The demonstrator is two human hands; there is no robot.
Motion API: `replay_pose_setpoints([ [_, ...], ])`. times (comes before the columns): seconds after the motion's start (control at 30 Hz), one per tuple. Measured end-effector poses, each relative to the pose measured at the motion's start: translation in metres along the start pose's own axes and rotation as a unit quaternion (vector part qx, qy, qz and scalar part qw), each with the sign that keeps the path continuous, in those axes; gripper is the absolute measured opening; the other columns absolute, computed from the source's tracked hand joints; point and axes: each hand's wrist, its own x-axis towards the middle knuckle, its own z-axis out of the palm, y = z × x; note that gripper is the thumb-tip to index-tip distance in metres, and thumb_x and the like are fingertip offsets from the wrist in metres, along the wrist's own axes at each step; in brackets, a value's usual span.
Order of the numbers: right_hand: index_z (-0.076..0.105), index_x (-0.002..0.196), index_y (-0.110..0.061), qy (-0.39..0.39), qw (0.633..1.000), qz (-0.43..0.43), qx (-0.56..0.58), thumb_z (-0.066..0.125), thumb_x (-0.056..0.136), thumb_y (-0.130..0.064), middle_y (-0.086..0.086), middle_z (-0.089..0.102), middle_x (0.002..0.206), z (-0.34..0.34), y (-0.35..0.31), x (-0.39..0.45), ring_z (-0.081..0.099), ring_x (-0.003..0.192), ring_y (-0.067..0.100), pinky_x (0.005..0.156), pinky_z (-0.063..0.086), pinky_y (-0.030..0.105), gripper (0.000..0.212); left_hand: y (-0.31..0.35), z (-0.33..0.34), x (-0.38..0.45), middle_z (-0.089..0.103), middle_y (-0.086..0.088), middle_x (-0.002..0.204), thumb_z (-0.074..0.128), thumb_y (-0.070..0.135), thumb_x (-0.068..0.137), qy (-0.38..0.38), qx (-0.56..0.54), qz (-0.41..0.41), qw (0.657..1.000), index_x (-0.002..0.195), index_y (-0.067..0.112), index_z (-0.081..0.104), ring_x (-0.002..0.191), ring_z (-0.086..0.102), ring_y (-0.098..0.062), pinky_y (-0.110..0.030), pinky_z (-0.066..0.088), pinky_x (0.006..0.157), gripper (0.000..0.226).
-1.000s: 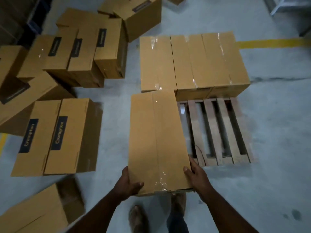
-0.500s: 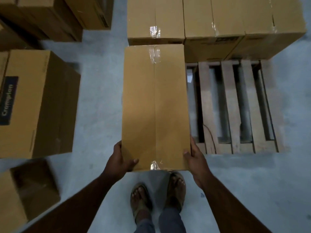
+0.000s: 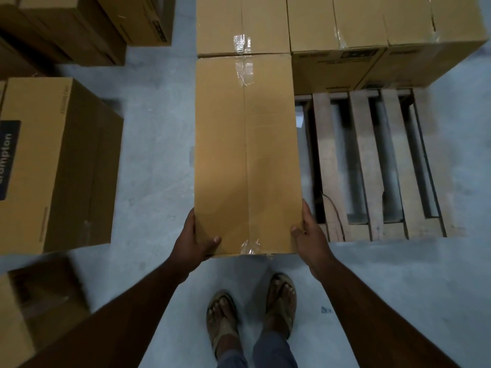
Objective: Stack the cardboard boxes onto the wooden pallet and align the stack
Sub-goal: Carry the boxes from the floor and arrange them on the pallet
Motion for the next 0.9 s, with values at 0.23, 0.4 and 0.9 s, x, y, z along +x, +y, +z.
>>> replay_pose_setpoints([
  [0.23,0.005,0.167,-0.035,0.018,0.999,0.021,-0.028,0.044,0.111,-0.023,0.004,0.031,0.168,0.006,0.005,0.0,0.04,0.147,0.028,0.118,0.038,0.044,0.068,0.005,0.0,-0.002,0.049,0.009,0.144,0.084,0.029,0.084,0.001,0.009,-0.003,1.0,0.157,0.039,0.026,0.121,0.059,-0.017,-0.03,0.063,0.071,0.094],
  [0.4,0.022,0.165,-0.02,0.118,0.99,0.06,-0.046,0.046,0.111,-0.025,0.008,0.042,0.163,0.007,0.008,-0.035,0.046,0.144,0.033,0.114,0.041,0.04,0.06,0.01,-0.002,-0.028,0.039,-0.005,0.162,0.079,0.046,0.086,0.068,0.091,-0.05,0.992,0.162,0.02,0.022,0.142,0.046,-0.029,-0.045,0.046,0.111,0.098],
  [0.9,0.062,0.139,-0.015,-0.039,0.985,-0.049,-0.161,0.063,0.101,-0.016,0.005,0.068,0.133,0.062,-0.142,-0.32,0.063,0.123,0.022,0.107,0.05,0.041,0.038,0.087,-0.082,-0.318,0.072,-0.003,0.119,0.069,0.016,0.098,0.127,-0.009,-0.048,0.991,0.125,0.013,0.069,0.113,0.067,-0.018,-0.029,0.052,0.097,0.027],
])
